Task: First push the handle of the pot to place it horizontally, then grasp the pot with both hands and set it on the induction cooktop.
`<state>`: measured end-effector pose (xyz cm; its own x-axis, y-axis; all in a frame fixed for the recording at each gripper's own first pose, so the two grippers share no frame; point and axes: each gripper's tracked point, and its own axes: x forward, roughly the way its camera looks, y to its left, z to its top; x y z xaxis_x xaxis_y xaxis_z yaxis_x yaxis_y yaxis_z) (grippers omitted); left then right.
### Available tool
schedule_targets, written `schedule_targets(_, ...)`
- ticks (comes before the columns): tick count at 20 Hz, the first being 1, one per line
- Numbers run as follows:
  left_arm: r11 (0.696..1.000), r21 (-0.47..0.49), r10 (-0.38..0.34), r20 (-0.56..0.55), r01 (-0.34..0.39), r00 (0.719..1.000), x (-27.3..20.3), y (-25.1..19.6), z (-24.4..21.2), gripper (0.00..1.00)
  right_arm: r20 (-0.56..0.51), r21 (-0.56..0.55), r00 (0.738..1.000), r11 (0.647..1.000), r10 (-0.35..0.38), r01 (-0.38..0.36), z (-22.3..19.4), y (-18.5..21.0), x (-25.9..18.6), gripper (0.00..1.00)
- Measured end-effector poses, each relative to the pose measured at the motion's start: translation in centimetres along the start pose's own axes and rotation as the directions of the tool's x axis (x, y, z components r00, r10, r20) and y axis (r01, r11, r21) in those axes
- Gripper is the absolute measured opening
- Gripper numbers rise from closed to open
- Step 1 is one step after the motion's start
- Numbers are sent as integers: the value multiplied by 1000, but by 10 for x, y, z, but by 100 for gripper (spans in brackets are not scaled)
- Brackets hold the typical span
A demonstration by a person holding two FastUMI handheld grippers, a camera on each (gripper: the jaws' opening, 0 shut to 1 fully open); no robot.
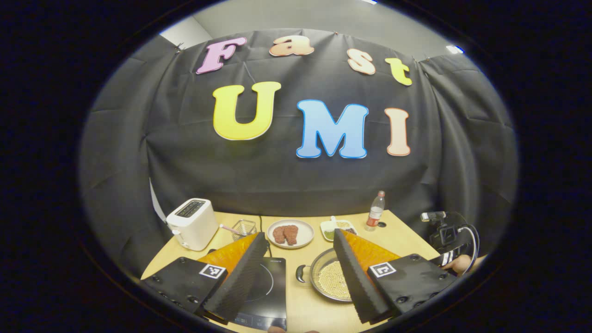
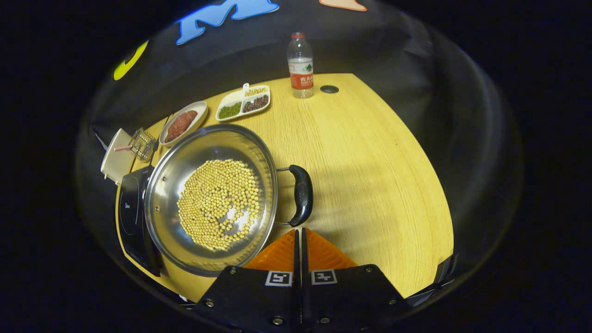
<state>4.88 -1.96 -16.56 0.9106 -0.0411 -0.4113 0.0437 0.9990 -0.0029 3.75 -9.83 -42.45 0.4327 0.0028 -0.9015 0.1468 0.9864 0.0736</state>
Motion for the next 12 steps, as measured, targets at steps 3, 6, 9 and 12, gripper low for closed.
schedule_targets(3,998,-1,-56,-3,56,998,7,-1,-6,97,126,30,992,1000,-4,0,14,8,-35,1)
schedule_targets(6,994,-5,-109,-1,109,994,13,-5,-8,95,271,37,962,999,-11,1,35,18,-72,9)
schedule_targets(9,988,-17,-155,-19,155,988,24,-10,-20,97,341,-6,940,1000,-16,19,39,26,-89,67)
schedule_targets(12,988,-51,-146,-68,143,987,40,-12,-41,97,369,-32,929,999,-10,24,38,30,-100,100)
